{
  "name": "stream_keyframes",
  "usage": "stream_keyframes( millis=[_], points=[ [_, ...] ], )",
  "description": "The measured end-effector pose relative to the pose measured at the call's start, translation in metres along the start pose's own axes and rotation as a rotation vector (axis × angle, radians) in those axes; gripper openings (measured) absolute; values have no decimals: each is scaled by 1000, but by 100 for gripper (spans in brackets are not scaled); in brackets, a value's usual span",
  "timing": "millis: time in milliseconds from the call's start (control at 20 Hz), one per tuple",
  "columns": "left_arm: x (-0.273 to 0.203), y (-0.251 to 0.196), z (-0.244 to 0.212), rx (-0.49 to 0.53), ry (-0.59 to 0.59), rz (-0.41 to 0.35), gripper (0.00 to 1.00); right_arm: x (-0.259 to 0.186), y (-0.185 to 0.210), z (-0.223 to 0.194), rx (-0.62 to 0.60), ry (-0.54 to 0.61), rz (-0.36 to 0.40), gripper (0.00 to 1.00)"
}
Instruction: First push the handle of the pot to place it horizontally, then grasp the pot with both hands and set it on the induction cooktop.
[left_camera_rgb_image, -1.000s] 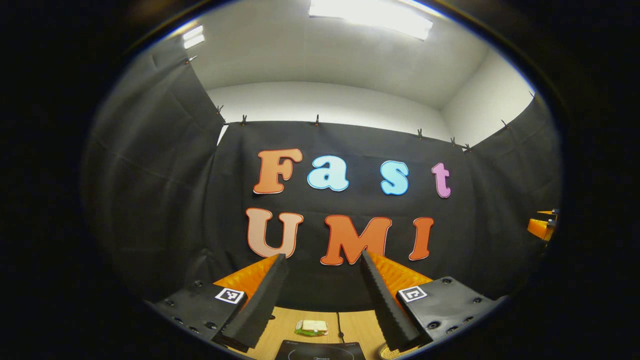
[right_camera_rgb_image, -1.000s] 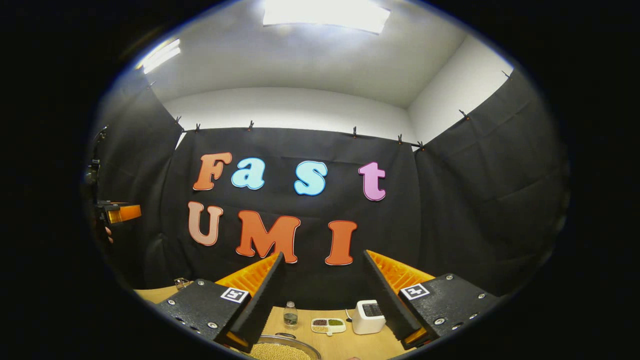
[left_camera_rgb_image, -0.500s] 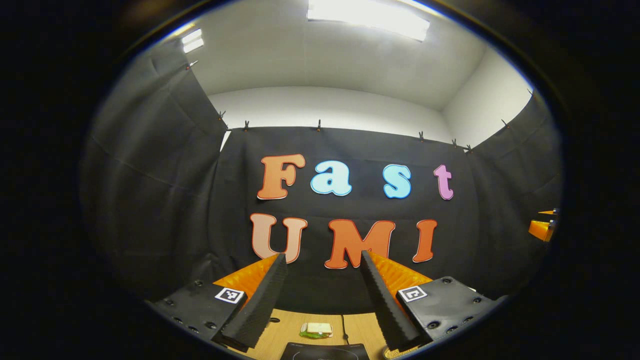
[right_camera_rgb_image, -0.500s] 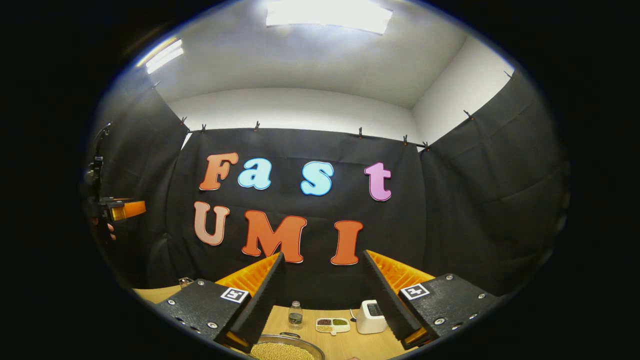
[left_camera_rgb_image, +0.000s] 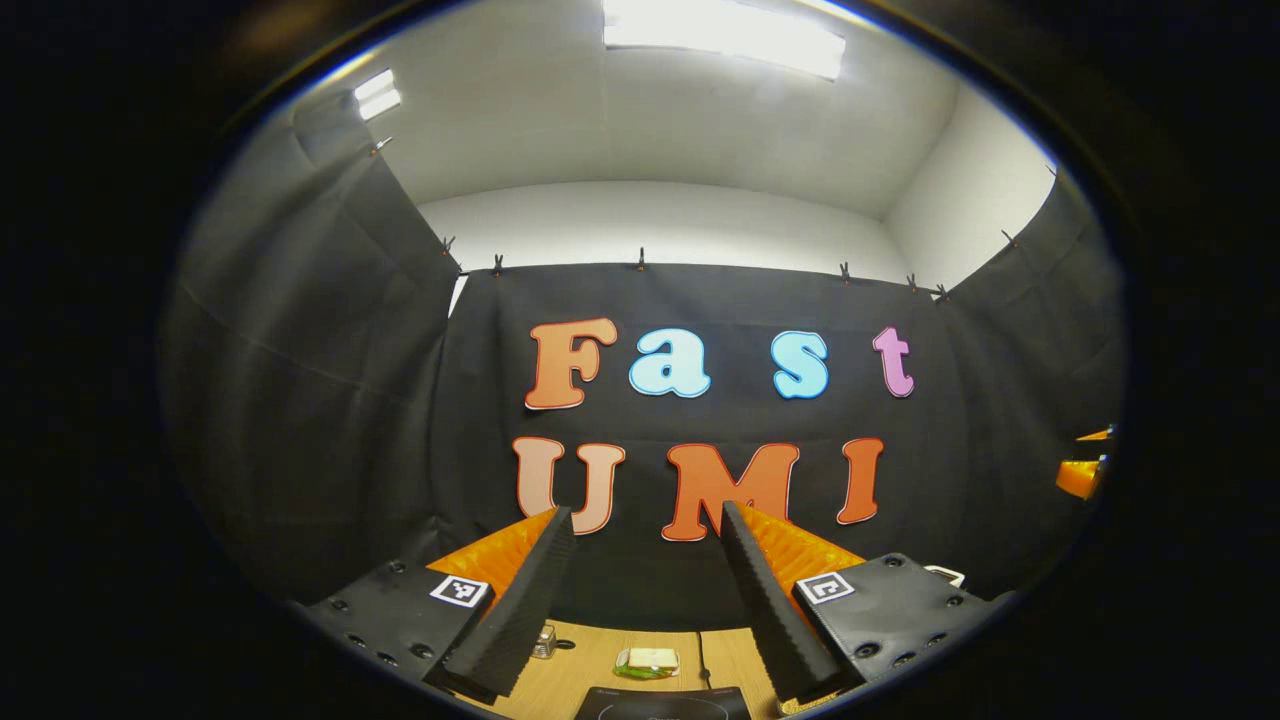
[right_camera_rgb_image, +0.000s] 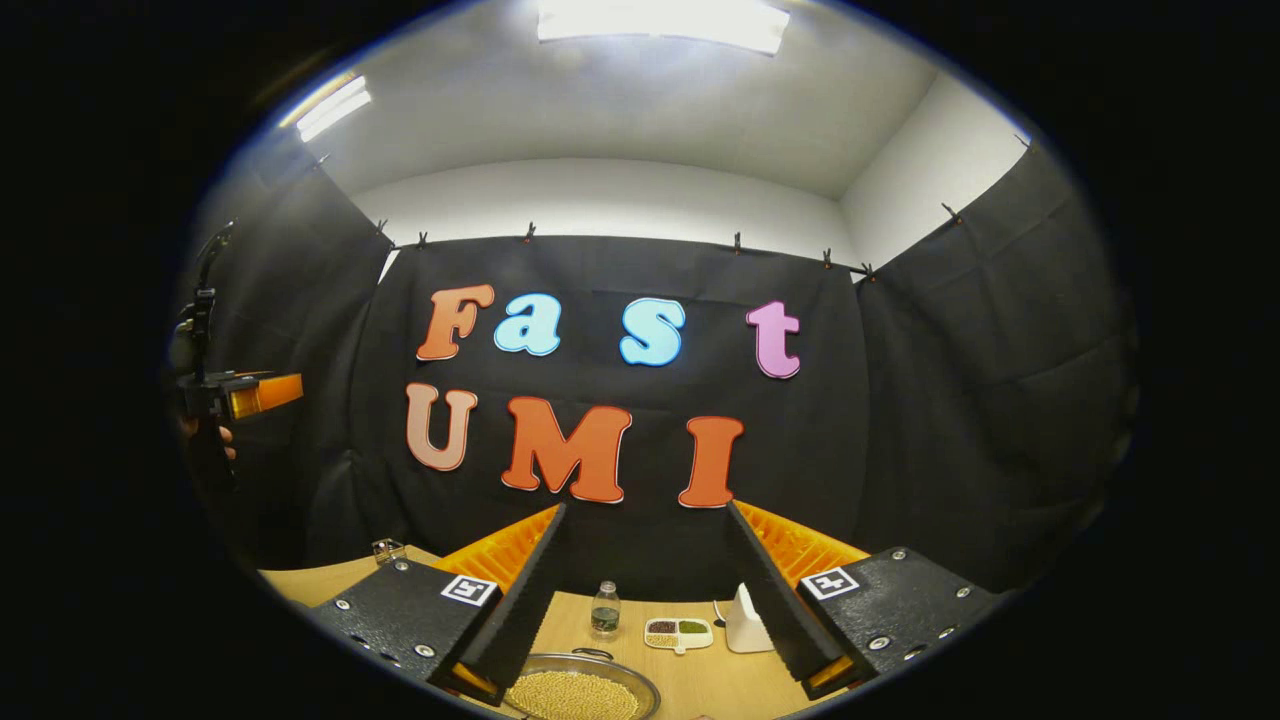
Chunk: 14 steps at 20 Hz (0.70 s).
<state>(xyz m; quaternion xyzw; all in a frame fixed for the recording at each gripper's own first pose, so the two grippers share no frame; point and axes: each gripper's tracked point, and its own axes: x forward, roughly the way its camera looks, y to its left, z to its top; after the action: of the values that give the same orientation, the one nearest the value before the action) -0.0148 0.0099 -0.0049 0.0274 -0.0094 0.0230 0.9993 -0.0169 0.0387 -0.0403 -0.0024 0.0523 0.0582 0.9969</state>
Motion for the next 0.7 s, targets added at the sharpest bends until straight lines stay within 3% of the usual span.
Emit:
stream_keyframes(
  millis=[500,700],
  points=[
    [-2,13,-21,21,30,15,96,0,65,-124,-7,373,181,92],
    [-1,26,-38,30,56,39,94,-11,95,-178,57,564,270,80]
  ],
)
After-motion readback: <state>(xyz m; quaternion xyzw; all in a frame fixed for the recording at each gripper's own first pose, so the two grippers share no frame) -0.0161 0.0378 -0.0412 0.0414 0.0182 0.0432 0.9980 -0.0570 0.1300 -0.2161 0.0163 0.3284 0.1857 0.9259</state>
